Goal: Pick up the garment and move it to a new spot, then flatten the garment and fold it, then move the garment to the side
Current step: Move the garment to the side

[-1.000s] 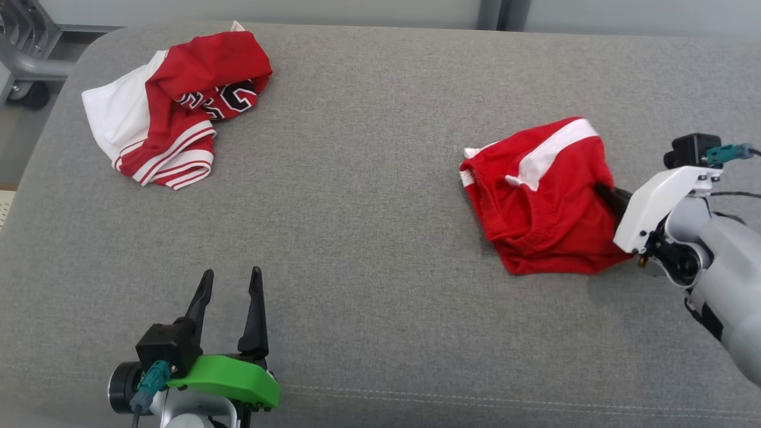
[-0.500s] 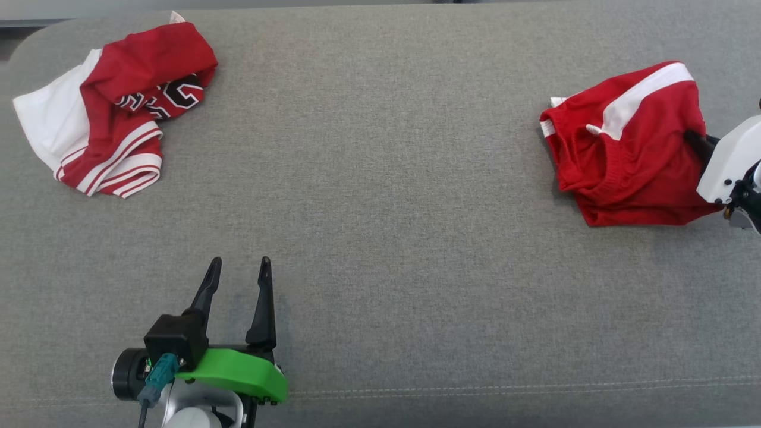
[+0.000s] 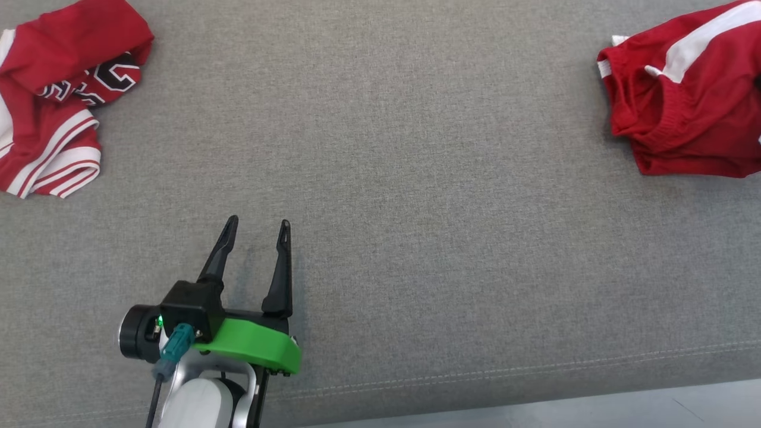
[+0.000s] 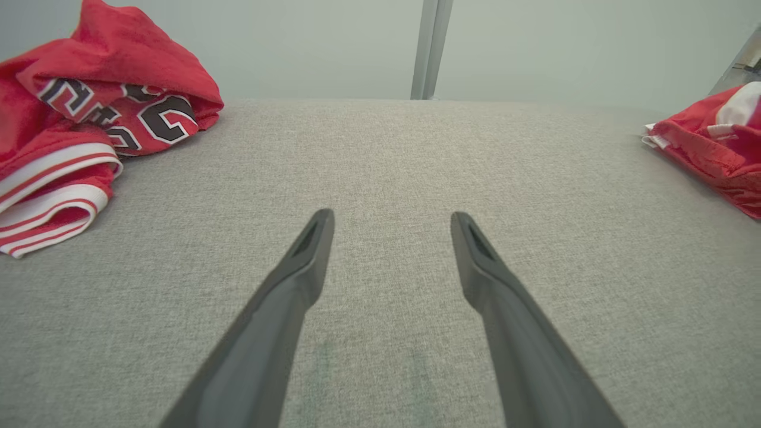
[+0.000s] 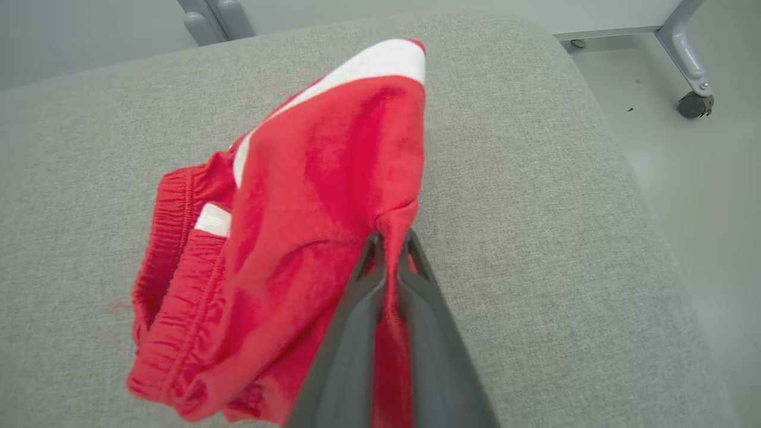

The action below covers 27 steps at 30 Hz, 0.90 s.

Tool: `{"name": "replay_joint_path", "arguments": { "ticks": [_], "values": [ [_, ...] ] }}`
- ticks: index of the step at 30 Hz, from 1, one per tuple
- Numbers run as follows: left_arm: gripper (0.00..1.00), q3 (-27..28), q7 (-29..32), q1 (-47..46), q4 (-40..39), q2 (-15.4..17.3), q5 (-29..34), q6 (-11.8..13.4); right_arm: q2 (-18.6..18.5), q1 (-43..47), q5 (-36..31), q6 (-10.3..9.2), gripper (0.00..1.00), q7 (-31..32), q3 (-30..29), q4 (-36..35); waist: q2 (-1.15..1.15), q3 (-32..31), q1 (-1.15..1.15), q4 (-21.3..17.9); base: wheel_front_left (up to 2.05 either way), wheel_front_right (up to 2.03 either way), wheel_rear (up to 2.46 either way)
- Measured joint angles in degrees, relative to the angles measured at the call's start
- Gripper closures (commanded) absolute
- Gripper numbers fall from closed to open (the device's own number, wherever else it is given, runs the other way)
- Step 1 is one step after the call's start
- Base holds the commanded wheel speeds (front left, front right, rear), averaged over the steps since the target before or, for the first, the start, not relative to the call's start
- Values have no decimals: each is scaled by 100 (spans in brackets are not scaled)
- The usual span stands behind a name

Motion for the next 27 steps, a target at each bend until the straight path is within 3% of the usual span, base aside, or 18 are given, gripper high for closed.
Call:
{"name": "replay_joint_path", "arguments": {
  "ticks": [7, 15, 25, 27],
  "values": [
    [0, -81, 178, -125, -187, -1, 182, 0, -253, -253, -223, -58, 100, -3, 47, 123, 0, 264, 0, -139, 0, 0, 0],
    [0, -159, 349, -264, -353, 1, 294, 0, -289, -640, -593, -162, 100, -110, 231, 123, 0, 516, 0, -157, 0, 0, 0],
    [0, -110, 402, -329, -421, 2, 335, 0, -299, -753, -926, -537, 100, -355, 389, 335, 0, 731, 0, -70, 0, 0, 0],
    [0, -118, 404, -330, -427, 2, 335, 0, -307, -753, -961, -609, 66, -409, 397, 400, 0, 741, 0, -74, 0, 0, 0]
  ]
}}
